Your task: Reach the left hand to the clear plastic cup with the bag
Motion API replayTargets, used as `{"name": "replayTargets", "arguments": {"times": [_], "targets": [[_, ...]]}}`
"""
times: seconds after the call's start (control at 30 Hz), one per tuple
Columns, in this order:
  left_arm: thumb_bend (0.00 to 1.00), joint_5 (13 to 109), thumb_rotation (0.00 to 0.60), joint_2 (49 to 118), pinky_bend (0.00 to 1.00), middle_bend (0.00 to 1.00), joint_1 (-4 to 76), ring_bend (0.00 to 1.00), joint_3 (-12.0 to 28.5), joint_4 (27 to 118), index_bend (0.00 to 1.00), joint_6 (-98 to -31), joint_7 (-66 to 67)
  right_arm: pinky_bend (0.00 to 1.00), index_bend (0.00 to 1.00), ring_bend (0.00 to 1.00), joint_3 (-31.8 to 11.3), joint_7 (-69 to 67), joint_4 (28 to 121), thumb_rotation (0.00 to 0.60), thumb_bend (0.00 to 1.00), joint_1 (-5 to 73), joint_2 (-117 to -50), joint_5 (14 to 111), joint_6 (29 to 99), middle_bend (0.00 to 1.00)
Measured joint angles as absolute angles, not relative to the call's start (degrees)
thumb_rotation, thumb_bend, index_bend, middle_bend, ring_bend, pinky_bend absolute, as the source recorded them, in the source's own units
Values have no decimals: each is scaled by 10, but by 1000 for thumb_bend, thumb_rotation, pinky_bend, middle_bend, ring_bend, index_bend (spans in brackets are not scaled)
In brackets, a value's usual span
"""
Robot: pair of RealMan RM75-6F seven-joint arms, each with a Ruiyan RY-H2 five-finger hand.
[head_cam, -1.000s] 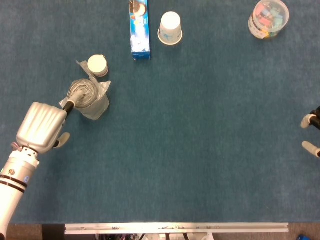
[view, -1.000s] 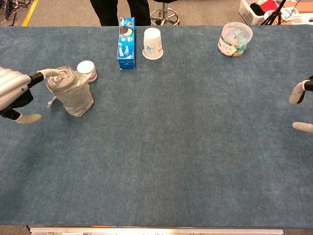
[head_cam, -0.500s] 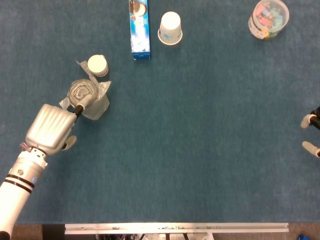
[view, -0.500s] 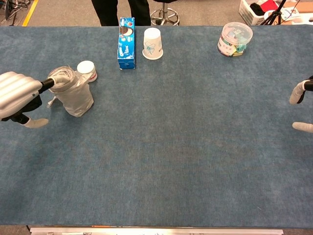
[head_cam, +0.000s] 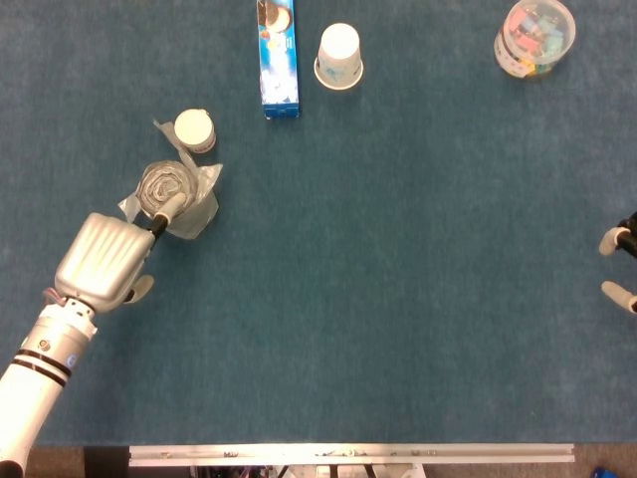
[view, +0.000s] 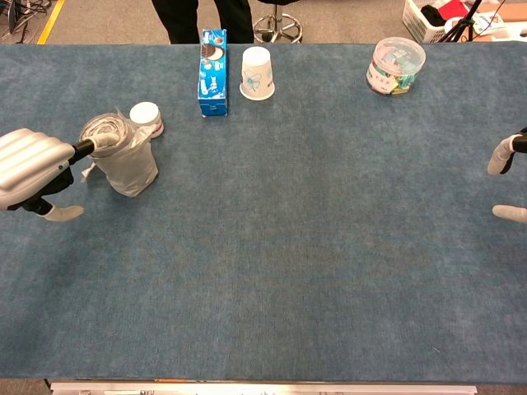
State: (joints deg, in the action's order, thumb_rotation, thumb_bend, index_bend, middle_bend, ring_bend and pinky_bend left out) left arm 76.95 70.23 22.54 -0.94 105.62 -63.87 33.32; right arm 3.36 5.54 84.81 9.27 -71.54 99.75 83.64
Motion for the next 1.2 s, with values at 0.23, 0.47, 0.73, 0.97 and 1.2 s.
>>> {"name": "replayTargets", "arguments": {"times": [0.23, 0.47, 0.73, 0.97, 1.2], "targets": [[222, 776, 600, 703, 815, 971, 229, 742, -8, 1057, 74, -647, 332, 489, 514, 371, 34, 55, 849, 600, 73, 93, -715, 998, 837, 549], [221, 755, 600, 702, 815, 972, 232, 742, -15, 1051, 77, -634, 353, 489, 514, 371, 34, 55, 848, 600, 73, 93, -715, 996, 834, 549], [221, 761, 600, 702, 815, 972, 238, 742, -11, 1066, 78, -644, 357, 489, 514, 371, 34, 54, 848, 600, 73, 94, -716, 997, 834, 549], [221, 758, 600, 699, 815, 973, 241, 743, -9, 1073, 82, -648, 365, 489, 514, 371, 34, 53, 848, 600, 73, 93, -714, 997, 835, 549], [221, 740, 600, 699, 816, 976, 242, 746, -20, 1061, 98, -633, 370, 489, 514, 371, 34, 54, 848, 600, 73, 94, -715, 995, 833, 549]]}}
